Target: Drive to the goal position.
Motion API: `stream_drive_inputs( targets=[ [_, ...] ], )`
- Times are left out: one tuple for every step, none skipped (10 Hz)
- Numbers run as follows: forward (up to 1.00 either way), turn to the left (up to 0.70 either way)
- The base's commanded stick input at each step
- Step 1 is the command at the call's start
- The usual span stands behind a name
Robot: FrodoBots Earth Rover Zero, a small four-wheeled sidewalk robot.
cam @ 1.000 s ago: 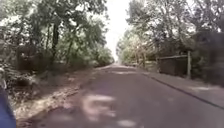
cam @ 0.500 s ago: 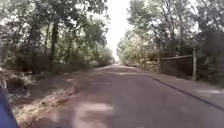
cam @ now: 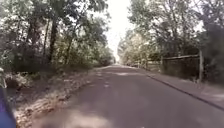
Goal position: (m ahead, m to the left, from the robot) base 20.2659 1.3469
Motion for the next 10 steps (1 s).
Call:
stream_drive_inputs(
  targets=[
    [0.70,0.00],
    [0.70,0.00],
    [0.70,0.00],
    [0.70,0.00],
    [0.70,0.00],
    [0.70,0.00],
    [0.70,0.00],
    [0.70,0.00],
    [0.70,0.00],
    [0.70,0.00]
  ],
)
